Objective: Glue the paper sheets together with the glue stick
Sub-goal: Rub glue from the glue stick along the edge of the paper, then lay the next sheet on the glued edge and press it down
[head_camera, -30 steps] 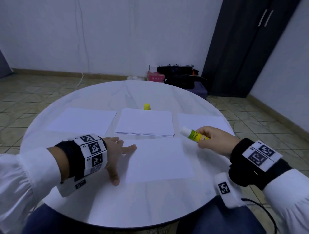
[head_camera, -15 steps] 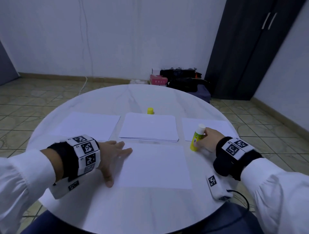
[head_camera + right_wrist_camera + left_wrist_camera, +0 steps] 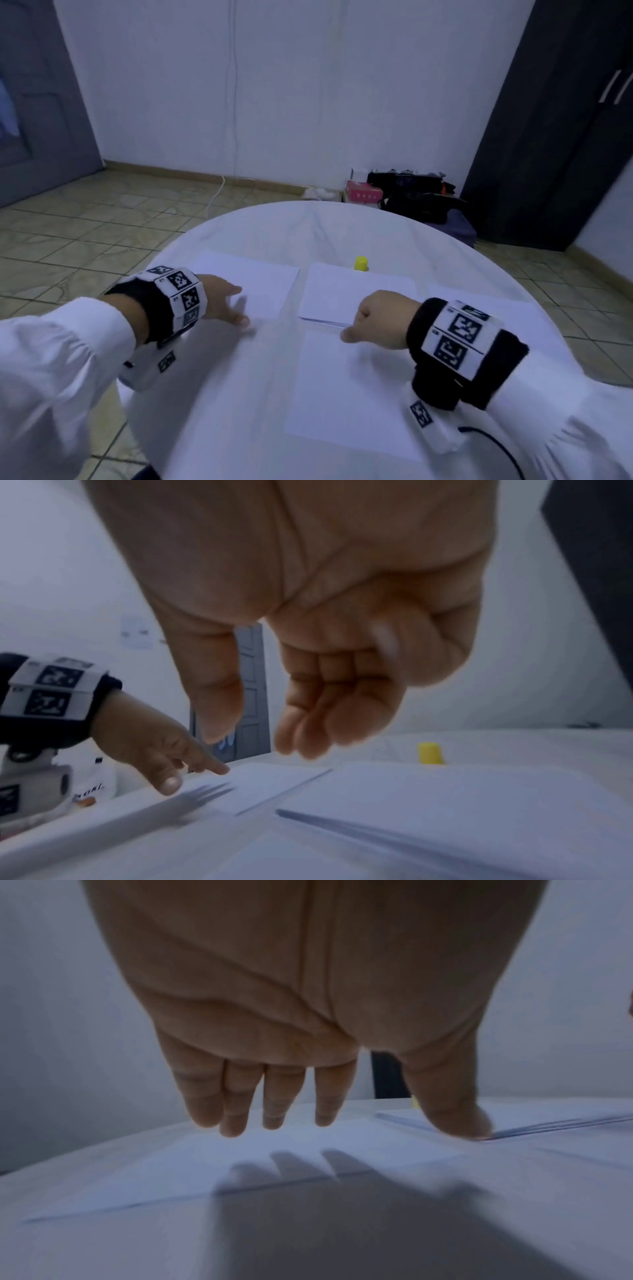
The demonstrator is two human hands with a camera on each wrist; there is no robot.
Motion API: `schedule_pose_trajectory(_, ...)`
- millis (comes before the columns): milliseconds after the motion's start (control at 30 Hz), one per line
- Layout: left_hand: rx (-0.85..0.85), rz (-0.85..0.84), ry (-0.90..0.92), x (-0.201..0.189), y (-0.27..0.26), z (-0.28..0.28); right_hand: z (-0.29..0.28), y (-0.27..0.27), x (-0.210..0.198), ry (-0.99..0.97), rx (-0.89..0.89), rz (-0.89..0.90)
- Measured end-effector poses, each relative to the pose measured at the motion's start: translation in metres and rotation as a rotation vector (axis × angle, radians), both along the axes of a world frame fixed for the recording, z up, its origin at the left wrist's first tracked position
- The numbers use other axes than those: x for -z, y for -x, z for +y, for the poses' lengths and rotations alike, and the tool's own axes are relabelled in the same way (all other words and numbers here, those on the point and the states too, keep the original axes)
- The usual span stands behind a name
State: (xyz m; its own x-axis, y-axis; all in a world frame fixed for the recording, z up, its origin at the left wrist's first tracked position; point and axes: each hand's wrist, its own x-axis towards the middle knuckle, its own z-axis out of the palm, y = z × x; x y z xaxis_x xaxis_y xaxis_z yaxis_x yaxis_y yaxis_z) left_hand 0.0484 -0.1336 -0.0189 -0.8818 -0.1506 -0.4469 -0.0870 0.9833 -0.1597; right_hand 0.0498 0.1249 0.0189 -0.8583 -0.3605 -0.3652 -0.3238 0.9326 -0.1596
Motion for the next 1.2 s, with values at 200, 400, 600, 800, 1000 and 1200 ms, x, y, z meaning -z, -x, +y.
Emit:
schedule_pose_trajectory(200, -0.073, 0.029, 0.042, 0.01, 0.026, -0.045, -0.107, 0.07, 0.023, -0.154, -0.027, 0.116)
schedule_pose_trajectory(400, -0.108, 0.061, -0.011, 0.011, 0.038, -0.056, -0.139, 0.099, 0.048, -0.247, -0.012, 0.115)
schedule_pose_trajectory(600, -0.08, 0.113, -0.039, 0.023, 0.047, -0.069, -0.144, 0.115, 0.057, -0.294, -0.055, 0.073)
schedule_pose_trajectory(800, -0.081, 0.098, -0.043, 0.026, 0.051, -0.07, -0.15, 0.107, 0.052, -0.277, -0.066, 0.082)
schedule_pose_trajectory(1000, -0.121, 0.139, -0.069, 0.025, 0.038, -0.07, -0.163, 0.083, 0.043, 0.169, 0.173, -0.009)
schedule_pose_trajectory(1200, -0.363, 0.493, -0.409, 0.01, 0.016, -0.083, -0.144, 0.046, 0.024, 0.751, 0.368, -0.182)
